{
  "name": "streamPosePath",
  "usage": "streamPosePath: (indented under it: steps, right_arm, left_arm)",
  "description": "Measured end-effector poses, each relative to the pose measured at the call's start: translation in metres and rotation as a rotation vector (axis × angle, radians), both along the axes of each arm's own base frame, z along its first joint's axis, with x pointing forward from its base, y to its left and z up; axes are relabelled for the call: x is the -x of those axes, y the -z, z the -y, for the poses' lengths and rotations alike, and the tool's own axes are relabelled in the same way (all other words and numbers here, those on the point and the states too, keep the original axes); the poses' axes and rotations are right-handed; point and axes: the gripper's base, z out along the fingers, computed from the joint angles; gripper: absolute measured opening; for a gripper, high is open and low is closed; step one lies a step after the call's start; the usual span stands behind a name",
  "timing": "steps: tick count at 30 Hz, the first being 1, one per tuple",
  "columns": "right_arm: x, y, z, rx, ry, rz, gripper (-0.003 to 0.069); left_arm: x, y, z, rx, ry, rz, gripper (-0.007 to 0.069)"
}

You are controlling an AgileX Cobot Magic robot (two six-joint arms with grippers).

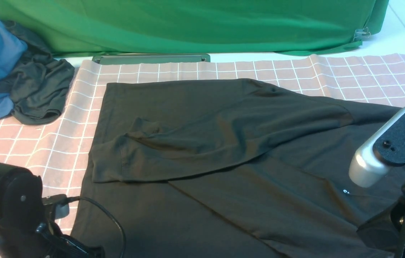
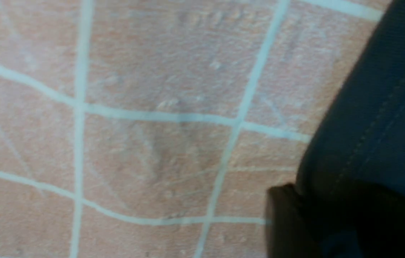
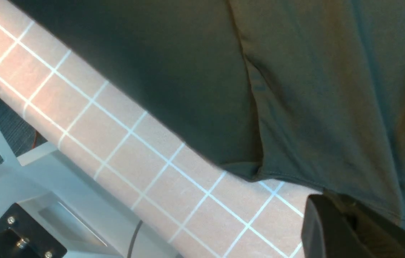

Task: Fold a long-sleeved shirt over a pink coffee tablecloth.
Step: 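Grasp the near edge of the shirt at its hem and shoulder corners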

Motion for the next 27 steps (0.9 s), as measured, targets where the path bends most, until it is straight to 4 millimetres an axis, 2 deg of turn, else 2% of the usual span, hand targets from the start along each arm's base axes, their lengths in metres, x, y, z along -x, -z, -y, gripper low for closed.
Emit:
streamPosePath:
  steps: [1,2,3,5,9,15,18,23,24,27]
  right_arm:
    - [0.000,0.000,0.000,0.000,0.000,0.000,0.0034]
    - [0.000,0.000,0.000,-0.001,0.002,-0.001,0.0034]
    - [0.000,0.000,0.000,0.000,0.003,-0.002,0.0034]
    - [0.000,0.000,0.000,0.003,0.005,-0.003,0.0034]
    - [0.000,0.001,0.003,0.029,0.015,-0.004,0.0034]
    - [-0.003,0.004,0.014,0.125,0.097,-0.006,0.0034]
    - [-0.007,0.007,0.020,0.138,0.146,-0.014,0.0034]
    - [-0.021,0.030,0.041,0.184,0.278,-0.113,0.0034]
    - [-0.025,0.043,0.047,0.203,0.294,-0.181,0.0034]
    - [-0.033,0.066,0.057,0.226,0.287,-0.280,0.0034]
  left_arm:
    - [0.000,0.000,0.000,0.003,-0.001,0.000,0.0216]
    - [0.000,0.000,0.001,0.009,0.014,0.001,0.0127]
    - [0.000,0.000,0.001,0.012,0.023,0.000,0.0080]
    - [0.002,-0.002,0.000,0.007,0.042,-0.011,0.0041]
    - [0.010,-0.016,-0.006,-0.035,0.074,-0.002,0.0031]
    - [0.031,-0.049,-0.017,-0.074,0.049,0.119,0.0031]
    - [0.038,-0.058,-0.020,-0.078,0.039,0.159,0.0031]
    - [0.047,-0.069,-0.026,-0.102,0.010,0.222,0.0031]
    - [0.048,-0.070,-0.027,-0.103,0.006,0.226,0.0031]
    - [0.049,-0.070,-0.027,-0.103,0.003,0.228,0.0031]
